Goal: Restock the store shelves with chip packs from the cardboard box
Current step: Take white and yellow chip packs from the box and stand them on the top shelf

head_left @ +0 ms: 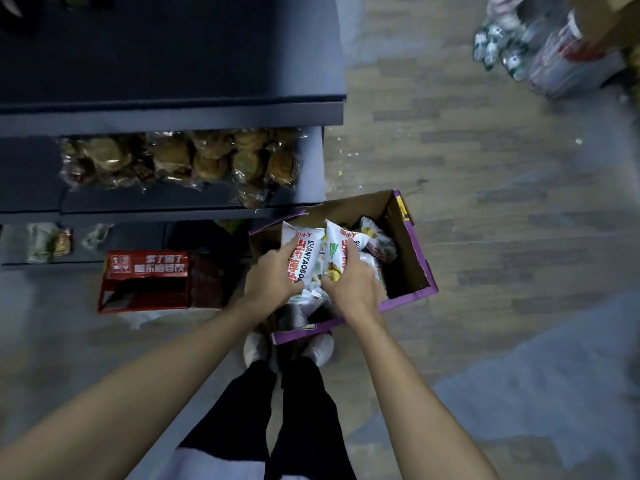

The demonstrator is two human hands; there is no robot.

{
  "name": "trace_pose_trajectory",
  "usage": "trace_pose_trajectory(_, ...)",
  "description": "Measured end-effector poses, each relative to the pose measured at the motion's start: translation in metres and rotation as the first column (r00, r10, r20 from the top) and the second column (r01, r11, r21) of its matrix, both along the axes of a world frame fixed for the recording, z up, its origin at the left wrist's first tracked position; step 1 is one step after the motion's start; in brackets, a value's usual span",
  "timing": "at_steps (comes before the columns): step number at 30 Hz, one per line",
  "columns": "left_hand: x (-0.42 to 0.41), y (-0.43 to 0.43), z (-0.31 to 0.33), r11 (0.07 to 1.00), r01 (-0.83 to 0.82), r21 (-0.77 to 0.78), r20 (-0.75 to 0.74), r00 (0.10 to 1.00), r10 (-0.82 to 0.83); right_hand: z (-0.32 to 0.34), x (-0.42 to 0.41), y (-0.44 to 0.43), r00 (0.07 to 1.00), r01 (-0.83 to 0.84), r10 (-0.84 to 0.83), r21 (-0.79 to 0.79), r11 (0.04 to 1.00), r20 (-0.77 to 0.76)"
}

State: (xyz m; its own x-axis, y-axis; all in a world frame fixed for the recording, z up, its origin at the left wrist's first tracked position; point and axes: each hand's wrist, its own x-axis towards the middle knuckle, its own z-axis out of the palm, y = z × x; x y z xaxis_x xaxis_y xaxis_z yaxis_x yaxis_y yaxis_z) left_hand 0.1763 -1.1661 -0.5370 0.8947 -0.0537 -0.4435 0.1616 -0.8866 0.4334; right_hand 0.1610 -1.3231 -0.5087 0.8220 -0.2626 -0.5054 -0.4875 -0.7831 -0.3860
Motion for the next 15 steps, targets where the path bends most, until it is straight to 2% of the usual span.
trace_pose_trajectory(5,-0.021,0.040,0.041,0.996,-0.075,0.045,0.069,0.995,0.071,0.032,-0.010,0.040,0.990,-0.098,0.102,-0.043,0.994,0.096)
trace_pose_trajectory(15,-0.055,0.163,0.117,0.978,-0.200,-0.067,0.284,0.935,0.211,0.101,-0.021,0.163,0.921,-0.260,0.274,-0.088,0.962,0.278)
